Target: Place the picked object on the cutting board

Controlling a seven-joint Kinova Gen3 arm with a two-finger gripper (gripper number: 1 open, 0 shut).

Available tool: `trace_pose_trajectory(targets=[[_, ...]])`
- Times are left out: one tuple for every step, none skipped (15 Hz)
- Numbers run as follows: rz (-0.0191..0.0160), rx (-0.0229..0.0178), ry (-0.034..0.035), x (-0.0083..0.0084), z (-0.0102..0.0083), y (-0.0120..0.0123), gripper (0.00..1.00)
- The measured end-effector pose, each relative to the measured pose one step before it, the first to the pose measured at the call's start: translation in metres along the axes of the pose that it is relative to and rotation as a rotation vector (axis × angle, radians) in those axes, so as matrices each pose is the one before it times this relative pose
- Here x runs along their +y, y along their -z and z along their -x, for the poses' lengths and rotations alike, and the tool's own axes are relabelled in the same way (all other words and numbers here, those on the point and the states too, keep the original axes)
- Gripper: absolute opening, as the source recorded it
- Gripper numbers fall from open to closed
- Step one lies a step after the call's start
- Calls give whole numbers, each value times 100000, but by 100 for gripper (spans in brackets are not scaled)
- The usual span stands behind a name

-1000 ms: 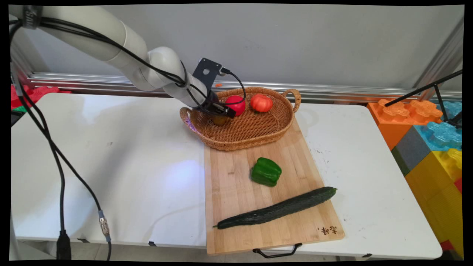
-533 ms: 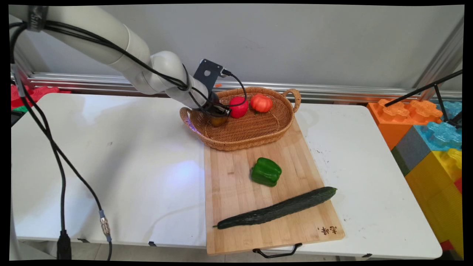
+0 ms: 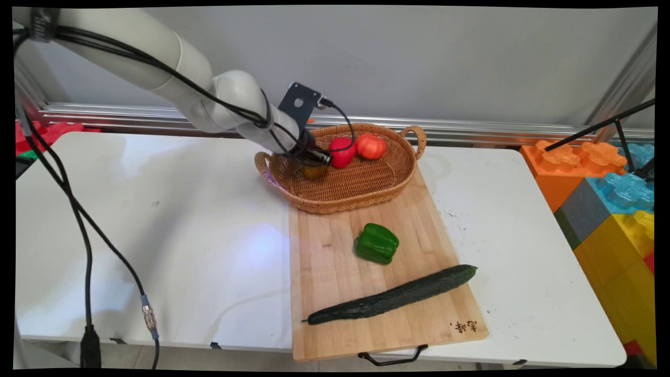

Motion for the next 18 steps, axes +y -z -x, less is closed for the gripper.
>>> trace_pose_trajectory(targets=[[534,1296,-1060,240,-535,451,0],[539,1663,-1696,304,-757,626,0],[744,1740,-2236,371,-863,720,0],[772,1394,-2100,333,-745,647,0],[1218,1467,-2862,449,-871,840,0],[1440,1011,-2584,433,-728,751,0],[1218,509,-1677,332,-438,512,0],[2236,354,-2317,563,-588,785,0],[3182,-219,-2429,730,-521,906,0],[4358,-1139,-2148,868,-341,947,0],[4010,-1670,-1752,796,-102,715,0],[4987,-2184,-2178,967,-46,829,0],[4540,-1549,-1897,774,-3,643,0],[5092,-1746,-2534,841,46,645,0],[4858,-1810,-2649,735,118,547,0],[2658,-1161,-1627,365,130,252,0],[3839,-1737,-2418,486,221,345,0],[2415,-1160,-1720,268,195,186,0]])
